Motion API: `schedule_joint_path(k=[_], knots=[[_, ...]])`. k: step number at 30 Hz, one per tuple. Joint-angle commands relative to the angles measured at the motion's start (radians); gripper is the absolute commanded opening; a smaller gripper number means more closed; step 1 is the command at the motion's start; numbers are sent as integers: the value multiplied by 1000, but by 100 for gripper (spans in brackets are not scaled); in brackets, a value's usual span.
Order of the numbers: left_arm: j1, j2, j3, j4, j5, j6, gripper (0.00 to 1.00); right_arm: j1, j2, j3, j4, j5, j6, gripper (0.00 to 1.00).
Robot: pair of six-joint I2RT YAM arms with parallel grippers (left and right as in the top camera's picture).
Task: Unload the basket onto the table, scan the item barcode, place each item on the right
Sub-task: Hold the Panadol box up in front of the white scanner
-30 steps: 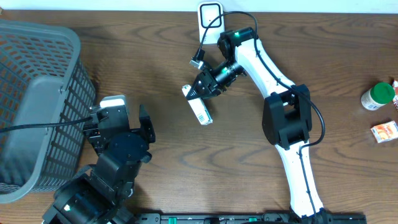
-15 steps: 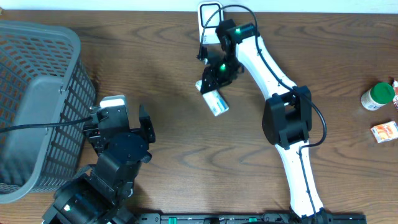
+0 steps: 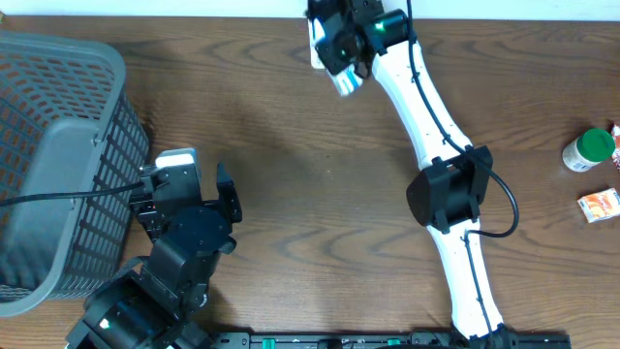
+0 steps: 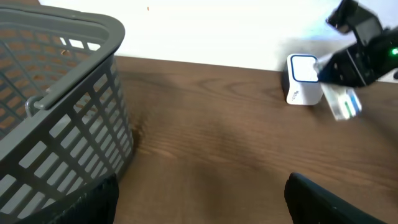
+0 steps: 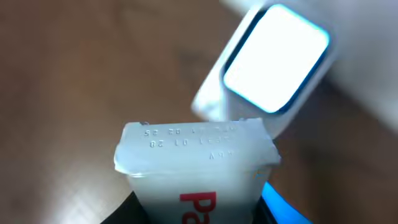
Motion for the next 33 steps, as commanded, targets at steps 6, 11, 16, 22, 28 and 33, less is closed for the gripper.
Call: schedule_joint_path(k=[6, 11, 16, 22, 28, 33], knots=[[1, -1, 5, 0, -19, 10, 86, 43, 27, 11, 412, 265, -255, 28], [1, -1, 5, 0, -20, 10, 86, 78, 139, 11, 700, 470, -421, 30], [1, -1, 5, 0, -19, 10, 86, 110, 282, 11, 1033, 624, -561, 27], [1, -1, 5, 0, -19, 10, 86, 134, 366, 11, 1064, 644, -605, 26], [1, -1, 5, 0, -20, 10, 86, 158, 370, 11, 1082, 647, -739, 26], [1, -1, 5, 0, -19, 10, 86, 164, 349, 11, 1107, 679, -780, 26]])
